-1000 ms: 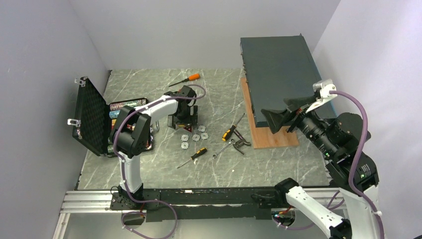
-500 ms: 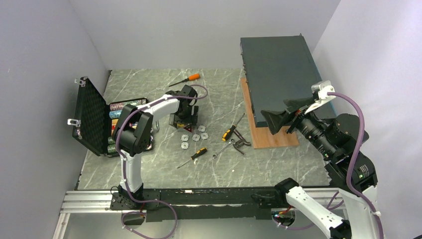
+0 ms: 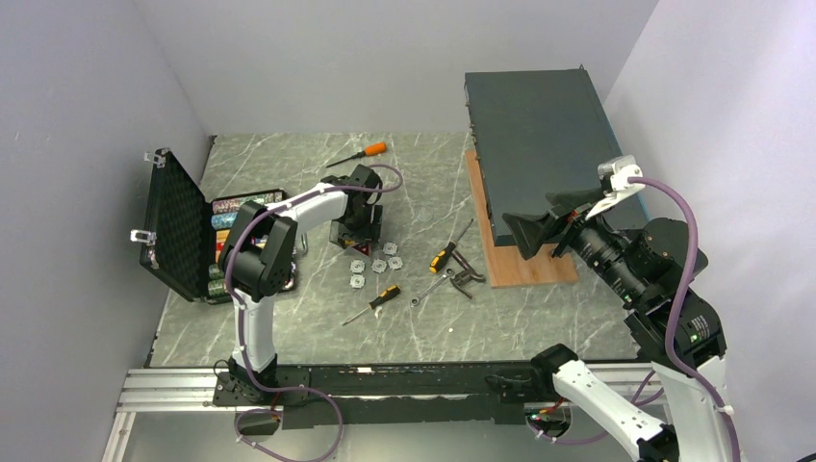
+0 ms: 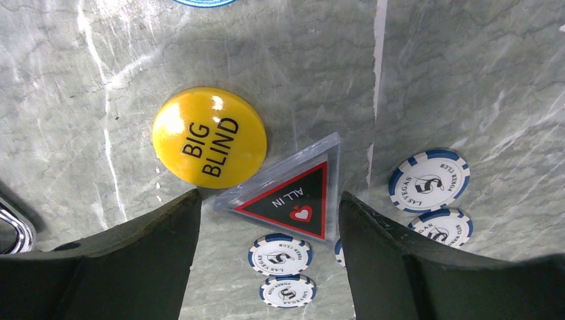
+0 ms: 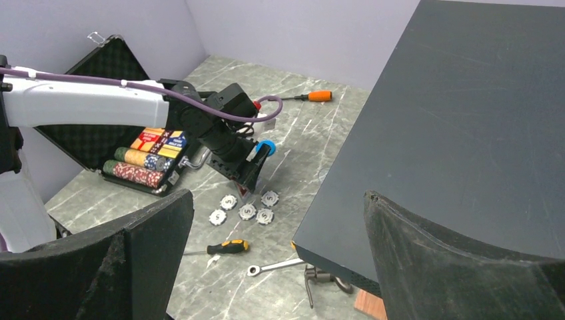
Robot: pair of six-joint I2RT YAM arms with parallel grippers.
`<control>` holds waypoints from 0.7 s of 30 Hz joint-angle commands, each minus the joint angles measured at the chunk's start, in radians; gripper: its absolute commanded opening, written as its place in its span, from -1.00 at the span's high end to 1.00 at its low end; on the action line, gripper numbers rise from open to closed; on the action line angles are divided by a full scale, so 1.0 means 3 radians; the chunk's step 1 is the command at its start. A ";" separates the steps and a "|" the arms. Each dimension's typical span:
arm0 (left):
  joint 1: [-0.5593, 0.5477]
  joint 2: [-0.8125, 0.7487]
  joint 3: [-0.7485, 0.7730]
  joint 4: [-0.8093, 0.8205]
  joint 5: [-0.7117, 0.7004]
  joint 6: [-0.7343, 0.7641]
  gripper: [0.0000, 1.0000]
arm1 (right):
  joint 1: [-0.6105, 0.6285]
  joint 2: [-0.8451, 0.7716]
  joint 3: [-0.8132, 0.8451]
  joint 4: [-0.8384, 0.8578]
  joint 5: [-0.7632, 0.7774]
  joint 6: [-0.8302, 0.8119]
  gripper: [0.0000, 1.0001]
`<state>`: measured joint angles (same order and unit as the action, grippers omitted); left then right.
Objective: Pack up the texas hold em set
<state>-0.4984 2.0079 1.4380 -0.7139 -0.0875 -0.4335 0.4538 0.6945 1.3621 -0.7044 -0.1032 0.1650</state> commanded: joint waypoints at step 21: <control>0.0097 -0.0669 0.0166 -0.0285 0.0033 0.0222 0.08 | -0.0004 -0.0029 -0.0080 0.0236 0.0024 0.0001 -1.00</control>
<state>-0.4950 1.9377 1.4364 -0.7528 -0.0837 -0.4114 0.4538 0.6945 1.3468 -0.6933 -0.1043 0.1654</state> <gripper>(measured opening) 0.628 0.997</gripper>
